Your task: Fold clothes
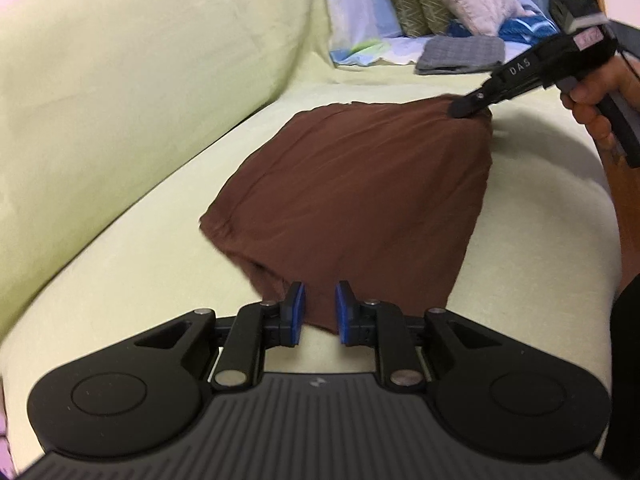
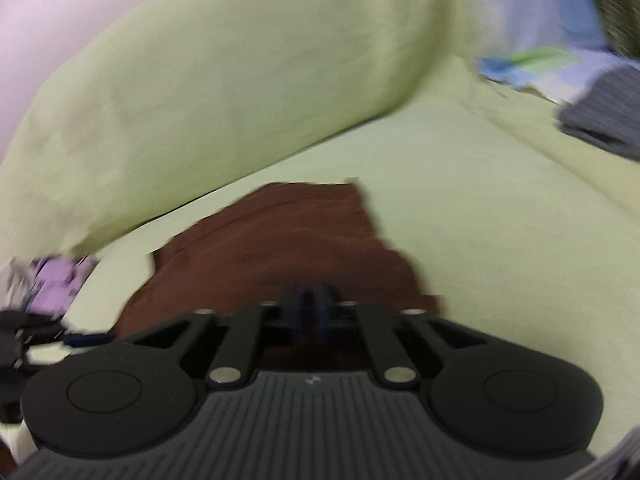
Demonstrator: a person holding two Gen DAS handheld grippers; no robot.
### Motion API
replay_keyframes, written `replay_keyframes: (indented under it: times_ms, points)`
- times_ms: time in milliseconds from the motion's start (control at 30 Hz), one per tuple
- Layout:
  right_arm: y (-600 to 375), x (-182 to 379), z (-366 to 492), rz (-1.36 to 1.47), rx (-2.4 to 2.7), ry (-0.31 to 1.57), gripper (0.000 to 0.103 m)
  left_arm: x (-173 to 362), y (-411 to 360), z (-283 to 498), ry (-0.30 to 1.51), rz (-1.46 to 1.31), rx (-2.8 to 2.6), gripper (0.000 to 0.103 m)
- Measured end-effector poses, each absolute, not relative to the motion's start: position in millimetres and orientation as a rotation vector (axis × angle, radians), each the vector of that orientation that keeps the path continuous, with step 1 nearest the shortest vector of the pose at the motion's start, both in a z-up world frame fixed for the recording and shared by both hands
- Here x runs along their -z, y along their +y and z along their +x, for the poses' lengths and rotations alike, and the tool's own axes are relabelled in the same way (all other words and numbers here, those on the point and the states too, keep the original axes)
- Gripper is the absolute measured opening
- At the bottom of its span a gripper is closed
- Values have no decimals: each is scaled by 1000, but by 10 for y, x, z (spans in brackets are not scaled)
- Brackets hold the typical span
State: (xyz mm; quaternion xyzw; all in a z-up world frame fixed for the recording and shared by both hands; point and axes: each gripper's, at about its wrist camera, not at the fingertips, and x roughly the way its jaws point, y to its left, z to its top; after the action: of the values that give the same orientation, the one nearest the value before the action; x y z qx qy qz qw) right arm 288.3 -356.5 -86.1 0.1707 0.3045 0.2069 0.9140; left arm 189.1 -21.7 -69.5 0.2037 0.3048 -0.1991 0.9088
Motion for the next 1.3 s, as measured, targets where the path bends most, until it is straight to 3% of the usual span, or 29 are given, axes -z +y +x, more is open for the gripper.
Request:
replay_keyframes:
  times_ms: [100,167,333,433,500,800,1067,1300]
  points:
    - [-3690,859,2847,407,-392,597,0,651,-219,1879,630,413,405,22]
    - [-3682,795,2748,416,-402,561,9,575,-255,1837,608,410,412,22]
    - [-3273,774,2519,343,-583,576,13,508,-474,1770,585,396,476,22]
    - [-3062,873,2509,263,-626,626,10,640,-616,1798,617,413,500,22]
    - [-3140,896,2559,267,-603,633,0,710,-606,1768,622,411,492,22]
    - [-3615,905,2687,329,-400,601,0,654,-474,1602,656,401,444,22]
    - [-3395,843,2532,342,-557,567,19,552,-731,1656,609,398,472,22]
    - [-3540,894,2647,333,-473,618,16,705,-732,1674,647,387,490,26]
